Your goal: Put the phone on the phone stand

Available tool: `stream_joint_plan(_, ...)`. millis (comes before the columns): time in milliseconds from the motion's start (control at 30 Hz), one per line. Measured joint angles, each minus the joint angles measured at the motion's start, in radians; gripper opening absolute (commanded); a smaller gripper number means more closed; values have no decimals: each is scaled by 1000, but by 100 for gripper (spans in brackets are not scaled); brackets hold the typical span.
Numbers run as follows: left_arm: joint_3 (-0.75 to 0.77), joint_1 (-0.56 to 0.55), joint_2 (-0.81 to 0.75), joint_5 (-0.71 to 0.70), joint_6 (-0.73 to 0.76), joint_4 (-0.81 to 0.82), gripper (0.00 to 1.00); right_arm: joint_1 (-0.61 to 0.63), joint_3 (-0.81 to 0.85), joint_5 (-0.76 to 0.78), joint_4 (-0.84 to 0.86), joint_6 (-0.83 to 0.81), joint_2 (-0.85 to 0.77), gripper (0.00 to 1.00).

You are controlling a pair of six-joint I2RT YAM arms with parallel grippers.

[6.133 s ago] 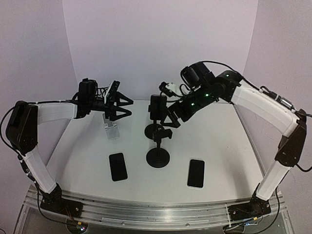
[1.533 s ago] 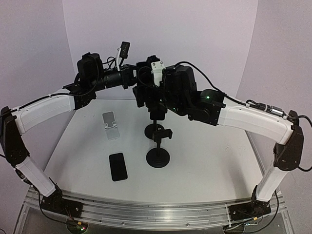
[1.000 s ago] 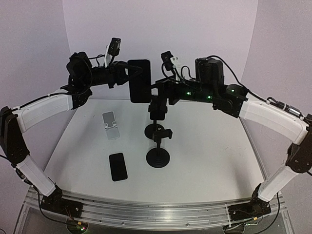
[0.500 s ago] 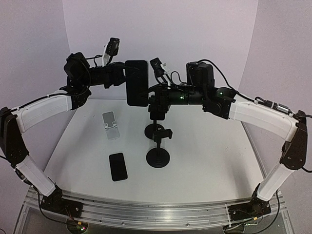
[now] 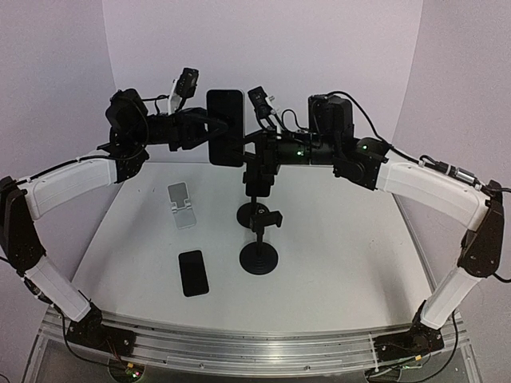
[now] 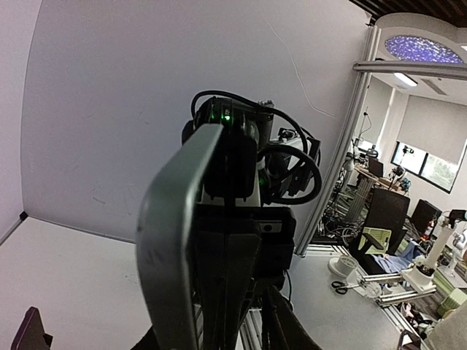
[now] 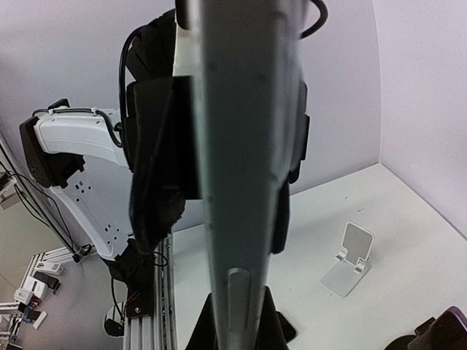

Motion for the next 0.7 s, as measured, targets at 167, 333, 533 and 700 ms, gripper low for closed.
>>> stream_joint_plan(167,1,-1,0,-7,22,-18,20,-3,28,-4,-27,-15,9,0)
stream_joint_plan(333,3,-3,0,-8,33,-41,19,-3,86,-12,-113,-56,42,0)
stream_joint_plan(533,7,-6,0,5,52,-73,4,-1,134,-25,-220,-123,57,0)
stream_joint_plan(700,16,-8,1,26,105,-82,0,0,167,-33,-283,-137,58,0)
